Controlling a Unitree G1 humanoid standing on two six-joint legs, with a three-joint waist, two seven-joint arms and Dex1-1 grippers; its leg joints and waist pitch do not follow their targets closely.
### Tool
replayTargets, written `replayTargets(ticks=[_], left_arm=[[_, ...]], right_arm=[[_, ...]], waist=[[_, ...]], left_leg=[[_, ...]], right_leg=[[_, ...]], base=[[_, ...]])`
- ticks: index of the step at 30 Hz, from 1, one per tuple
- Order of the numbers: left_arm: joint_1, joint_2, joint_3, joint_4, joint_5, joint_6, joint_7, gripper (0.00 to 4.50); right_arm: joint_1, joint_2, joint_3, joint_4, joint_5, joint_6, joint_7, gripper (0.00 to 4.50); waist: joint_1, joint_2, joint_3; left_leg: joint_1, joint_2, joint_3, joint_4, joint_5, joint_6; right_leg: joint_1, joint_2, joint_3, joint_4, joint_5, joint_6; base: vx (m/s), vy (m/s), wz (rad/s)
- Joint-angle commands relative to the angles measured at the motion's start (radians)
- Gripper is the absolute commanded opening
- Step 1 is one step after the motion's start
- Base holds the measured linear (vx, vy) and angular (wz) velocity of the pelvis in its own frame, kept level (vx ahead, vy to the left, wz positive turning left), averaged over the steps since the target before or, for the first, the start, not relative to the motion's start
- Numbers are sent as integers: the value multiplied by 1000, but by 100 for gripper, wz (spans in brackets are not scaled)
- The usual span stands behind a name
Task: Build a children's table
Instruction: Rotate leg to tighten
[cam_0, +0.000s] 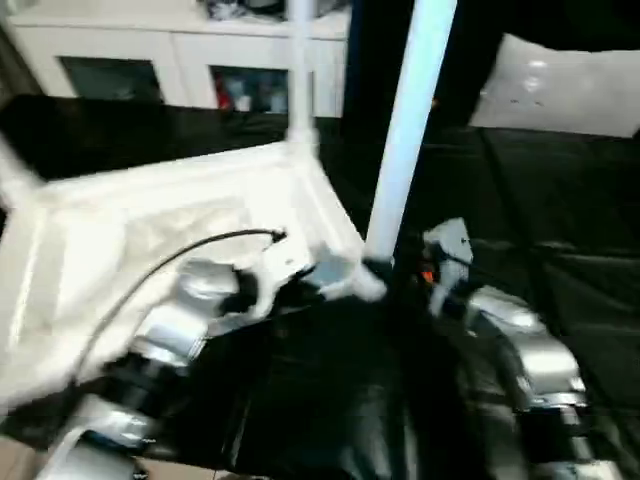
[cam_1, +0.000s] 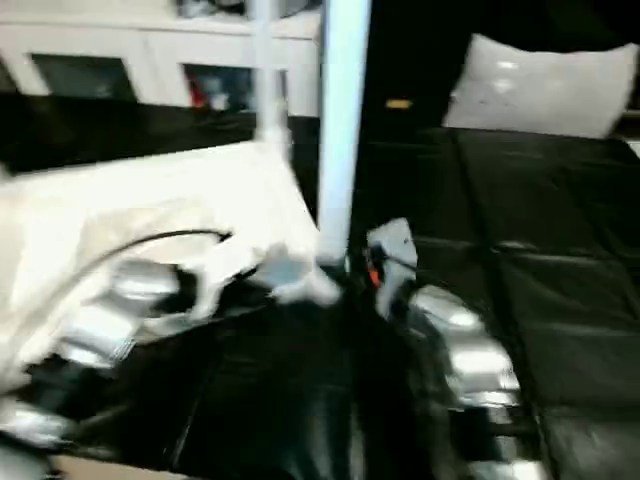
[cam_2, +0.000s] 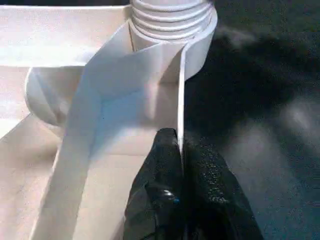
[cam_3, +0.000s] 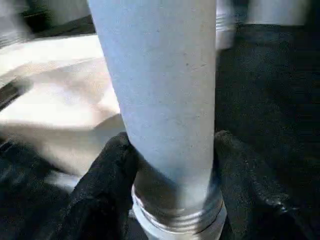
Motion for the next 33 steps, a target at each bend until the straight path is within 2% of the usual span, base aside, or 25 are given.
replayTargets(ticks=[1,3,4,5,6,7,8,10,12,14,15,20,23,26,28,30,31,32,33], left_arm=[[-55,-82,-11,-33,-33,-2,66,0],[-68,-114,-6,-29,-18,18,107,0],[-69,-117,-8,-30,-15,19,106,0],[-72,-114,-11,-29,-12,16,101,0],[-73,-111,-13,-30,-8,15,97,0],[-73,-94,-18,-33,0,10,83,0],[-72,-82,-21,-32,4,6,76,0],[-68,-56,-25,-33,9,-10,56,0],[-60,-13,-31,-34,14,-46,18,0],[-52,32,-37,-33,20,-68,-14,0],[-49,47,-35,-31,17,-80,-30,0],[-36,105,-39,-17,-2,-155,-116,0],[-14,145,-50,-19,-32,-221,-201,0],[5,198,-71,-18,-50,-288,-295,0],[13,223,-84,-16,-57,-319,-346,0],[17,233,-88,-17,-68,-342,-383,0],[21,242,-91,-21,-74,-341,-407,0],[22,246,-93,-20,-74,-344,-417,0],[20,252,-97,-18,-77,-357,-430,0]], right_arm=[[-15,92,73,31,25,60,-53,206],[-38,149,38,48,16,80,-162,206],[-39,151,42,48,16,72,-158,206],[-37,145,51,48,16,60,-139,241],[-35,142,54,46,10,54,-135,241],[-25,133,53,40,9,47,-119,278],[-20,128,49,37,10,47,-111,278],[-11,112,43,30,10,37,-98,286],[6,76,32,12,9,16,-68,318],[25,27,17,2,12,-8,-35,323],[32,0,7,0,20,-21,-5,340],[46,-114,-18,-14,51,-62,142,379],[33,-193,-10,-6,51,-81,229,401],[14,-279,5,-3,77,-114,373,435],[11,-326,29,-4,95,-128,479,435],[10,-351,46,-3,102,-129,539,435],[8,-371,64,1,99,-142,582,435],[7,-379,72,3,102,-146,608,435],[4,-385,81,4,109,-149,638,435]], waist=[[2,0,-54],[-1,1,-60],[-1,2,-60],[1,3,-64],[3,3,-65],[4,3,-66],[7,5,-70],[8,5,-71],[14,14,-74],[14,14,-74],[15,15,-73],[31,14,-71],[36,13,-75],[41,11,-75],[48,10,-74],[58,11,-71],[59,1,-70],[63,6,-71],[63,1,-71]], left_leg=[[-7,22,-9,-74,-206,50],[-16,26,-12,-77,-171,63],[-16,28,-12,-77,-168,66],[-14,29,-11,-76,-161,71],[-14,31,-10,-75,-145,80],[-14,31,-9,-75,-135,85],[-14,32,-8,-73,-119,93],[-18,32,-7,-72,-98,102],[-20,31,-10,-71,-74,107],[-20,33,-8,-70,-84,110],[-19,33,-7,-70,-87,107],[-15,36,-6,-71,-109,101],[-15,37,-6,-69,-97,99],[-15,38,-5,-68,-84,114],[-13,38,-3,-67,-95,122],[-6,42,-1,-69,-112,119],[-7,43,1,-69,-115,118],[-8,45,-2,-71,-109,112],[-10,45,-2,-70,-104,112]], right_leg=[[52,-64,27,-103,-584,-77],[60,-68,30,-95,-507,-92],[58,-68,32,-93,-487,-100],[60,-68,34,-88,-446,-117],[61,-69,37,-82,-394,-137],[62,-69,39,-80,-369,-148],[64,-70,40,-74,-334,-166],[68,-71,41,-70,-297,-184],[74,-73,40,-62,-251,-202],[74,-72,41,-63,-239,-210],[73,-72,41,-63,-242,-212],[72,-72,41,-66,-297,-199],[73,-73,42,-61,-283,-202],[73,-73,43,-56,-248,-215],[72,-74,42,-58,-273,-213],[66,-74,43,-63,-318,-208],[65,-73,43,-64,-326,-206],[68,-75,43,-60,-325,-206],[68,-75,43,-58,-318,-205]], base=[[0,0,0],[0,0,0],[0,0,0],[0,0,0],[0,0,0],[0,0,0],[0,0,0],[0,0,0],[0,0,0],[0,0,0],[0,0,0],[0,0,0],[0,0,0],[0,0,0],[0,0,0],[0,0,0],[0,0,0],[0,0,0],[0,0,0]])
